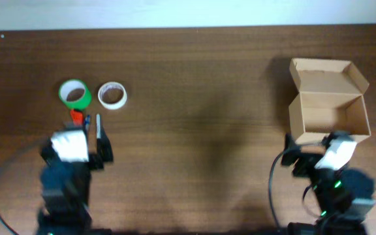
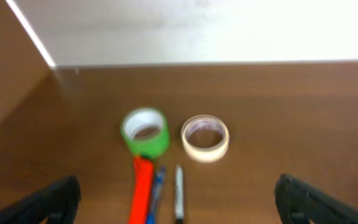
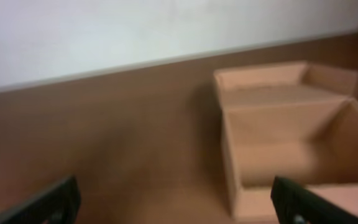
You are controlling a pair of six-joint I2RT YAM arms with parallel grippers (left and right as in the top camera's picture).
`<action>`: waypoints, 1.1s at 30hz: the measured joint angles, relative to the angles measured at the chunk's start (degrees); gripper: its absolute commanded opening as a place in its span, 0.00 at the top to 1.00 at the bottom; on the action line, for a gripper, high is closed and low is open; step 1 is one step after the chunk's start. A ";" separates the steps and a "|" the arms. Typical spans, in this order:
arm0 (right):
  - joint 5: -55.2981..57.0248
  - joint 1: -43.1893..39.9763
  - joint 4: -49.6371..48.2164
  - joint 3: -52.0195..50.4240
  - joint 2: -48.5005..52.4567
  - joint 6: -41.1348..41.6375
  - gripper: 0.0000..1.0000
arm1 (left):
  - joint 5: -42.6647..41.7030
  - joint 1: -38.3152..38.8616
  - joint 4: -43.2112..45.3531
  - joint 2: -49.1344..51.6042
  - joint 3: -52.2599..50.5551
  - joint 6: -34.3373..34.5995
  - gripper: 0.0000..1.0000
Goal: Pack container
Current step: 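Raise the right gripper and move it toward the cardboard box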
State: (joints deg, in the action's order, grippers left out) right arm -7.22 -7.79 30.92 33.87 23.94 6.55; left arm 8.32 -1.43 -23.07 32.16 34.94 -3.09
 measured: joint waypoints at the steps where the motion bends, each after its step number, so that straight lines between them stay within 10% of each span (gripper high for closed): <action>1: 0.72 0.00 2.62 4.46 3.45 -0.81 0.01 | 0.02 -0.72 -1.66 4.28 4.76 -0.26 0.01; 13: 10.58 -0.79 27.23 49.31 35.04 -9.81 0.01 | -4.68 -12.48 -21.11 42.34 46.64 -0.85 0.00; 33: 1.66 -27.69 34.27 69.29 80.26 -14.19 0.09 | -13.68 -24.41 -22.97 53.62 50.10 -0.85 0.00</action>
State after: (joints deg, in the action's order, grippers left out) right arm -5.56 -35.48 65.19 103.15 104.20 -7.64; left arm -5.37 -25.85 -46.04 85.78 85.03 -3.95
